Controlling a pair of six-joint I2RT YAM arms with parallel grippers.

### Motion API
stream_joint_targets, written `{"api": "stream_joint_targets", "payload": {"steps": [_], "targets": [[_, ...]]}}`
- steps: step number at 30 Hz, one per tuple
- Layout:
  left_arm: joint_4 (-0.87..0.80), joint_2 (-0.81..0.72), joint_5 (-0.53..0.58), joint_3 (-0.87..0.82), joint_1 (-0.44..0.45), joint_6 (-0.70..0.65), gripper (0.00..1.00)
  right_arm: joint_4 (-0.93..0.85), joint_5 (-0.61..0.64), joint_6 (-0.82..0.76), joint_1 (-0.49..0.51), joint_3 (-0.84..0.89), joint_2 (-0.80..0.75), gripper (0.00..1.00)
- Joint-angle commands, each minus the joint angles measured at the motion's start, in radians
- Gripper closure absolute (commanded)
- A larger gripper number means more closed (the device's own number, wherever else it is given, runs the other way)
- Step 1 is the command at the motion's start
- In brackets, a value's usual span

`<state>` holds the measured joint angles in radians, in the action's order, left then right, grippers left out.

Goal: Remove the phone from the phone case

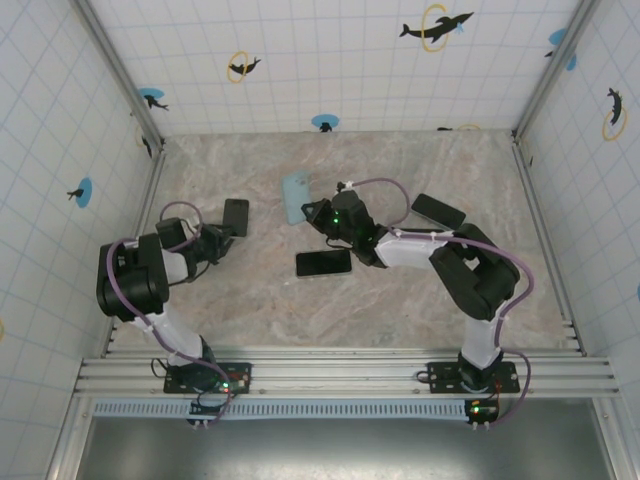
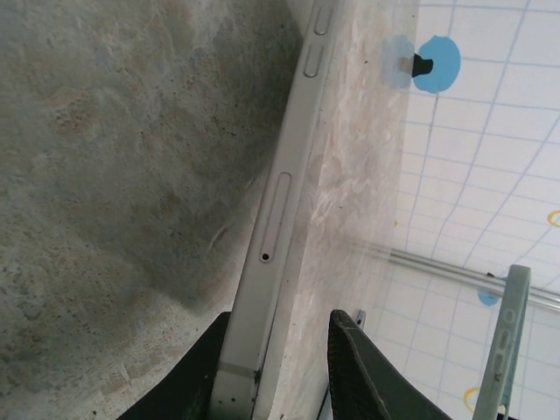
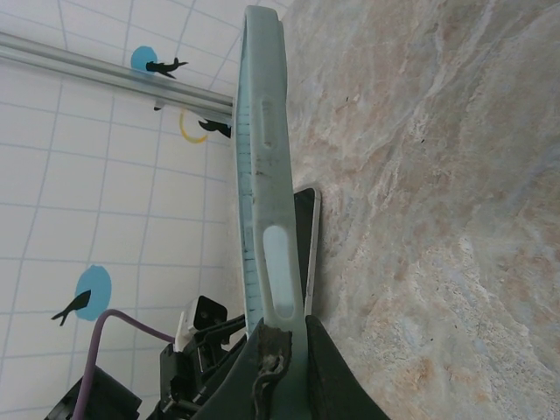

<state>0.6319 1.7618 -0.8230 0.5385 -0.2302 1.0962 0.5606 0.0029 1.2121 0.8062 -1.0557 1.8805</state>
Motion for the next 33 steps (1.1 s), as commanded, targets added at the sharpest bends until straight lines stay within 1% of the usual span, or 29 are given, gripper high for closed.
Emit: {"api": "stream_joint_targets", "payload": {"steps": [1, 3, 4, 6, 8, 12, 14, 16, 17, 23, 33], "targets": [[-0.092, 0.012, 0.023, 0.030, -0.008, -0.048, 0.65, -0.019, 0.013, -0.003, 0.010, -0.036, 0.019, 1.00], [-0.118, 0.008, 0.042, 0.030, -0.008, -0.057, 0.56, -0.024, 0.014, -0.005, 0.013, -0.037, 0.022, 1.00], [-0.124, 0.009, 0.042, 0.033, -0.008, -0.054, 0.55, -0.023, 0.013, -0.005, 0.013, -0.035, 0.023, 1.00], [-0.189, 0.011, 0.057, 0.053, -0.008, -0.082, 0.54, -0.023, 0.009, -0.006, 0.015, -0.033, 0.021, 1.00], [-0.278, 0.005, 0.094, 0.077, -0.008, -0.131, 0.52, -0.029, 0.007, -0.010, 0.015, -0.033, 0.020, 1.00], [-0.379, -0.012, 0.153, 0.100, -0.008, -0.184, 0.48, -0.038, 0.008, -0.016, 0.015, -0.027, 0.016, 1.00], [-0.470, -0.014, 0.195, 0.128, -0.008, -0.242, 0.45, -0.036, 0.008, -0.016, 0.016, -0.028, 0.020, 1.00], [-0.535, -0.019, 0.232, 0.144, -0.007, -0.291, 0.44, -0.040, 0.006, -0.018, 0.020, -0.033, 0.023, 1.00], [-0.562, -0.021, 0.246, 0.151, -0.007, -0.312, 0.42, -0.041, 0.008, -0.020, 0.021, -0.033, 0.024, 1.00], [-0.608, -0.034, 0.272, 0.151, -0.007, -0.354, 0.36, -0.045, 0.014, -0.026, 0.031, -0.036, 0.040, 1.00], [-0.698, -0.066, 0.324, 0.158, -0.008, -0.437, 0.30, -0.037, 0.054, -0.014, 0.058, -0.052, 0.076, 1.00]]}}
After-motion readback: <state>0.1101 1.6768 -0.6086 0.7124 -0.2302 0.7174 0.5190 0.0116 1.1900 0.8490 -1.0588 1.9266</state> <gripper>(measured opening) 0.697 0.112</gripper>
